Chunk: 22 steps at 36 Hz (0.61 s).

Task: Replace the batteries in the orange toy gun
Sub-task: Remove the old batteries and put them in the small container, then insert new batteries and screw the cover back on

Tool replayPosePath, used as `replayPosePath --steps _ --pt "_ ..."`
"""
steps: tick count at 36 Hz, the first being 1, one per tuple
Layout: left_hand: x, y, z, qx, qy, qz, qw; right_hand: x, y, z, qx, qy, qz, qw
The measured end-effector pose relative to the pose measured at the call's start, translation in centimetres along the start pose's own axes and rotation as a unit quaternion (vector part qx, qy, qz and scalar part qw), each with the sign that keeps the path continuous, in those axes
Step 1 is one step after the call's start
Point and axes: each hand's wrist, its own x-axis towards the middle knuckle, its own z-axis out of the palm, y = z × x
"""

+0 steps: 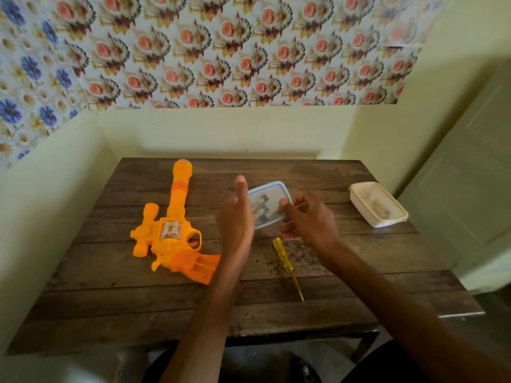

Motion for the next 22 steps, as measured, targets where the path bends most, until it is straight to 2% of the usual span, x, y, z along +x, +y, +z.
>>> replayPosePath --steps 8,11,13,17,22 --pt "1.5 -2.4 1.4 -0.077 -0.119 0.034 0.989 2.4 -0.1 -2.0 0.107 0.012 0.074 0.991" --pt "1.8 -2.3 1.8 -0.185 -0.165 0.000 0.969 3.9 0.6 -2.1 0.126 0.039 0.082 0.988" --pt "2.0 -2.4 2.1 -0.234 -0.146 -0.017 0.961 5.4 1.2 -2.1 0.143 0.070 0.101 0.982" --pt "2.5 -3.1 2.1 -0.187 -0.047 0.007 0.981 9.9 1.8 -1.9 0.131 0.102 0.155 0.974" --pt "3.1 -3.7 1.8 -0.203 -0.056 0.007 0.977 14.7 2.3 -1.3 0.158 0.116 0.215 0.957"
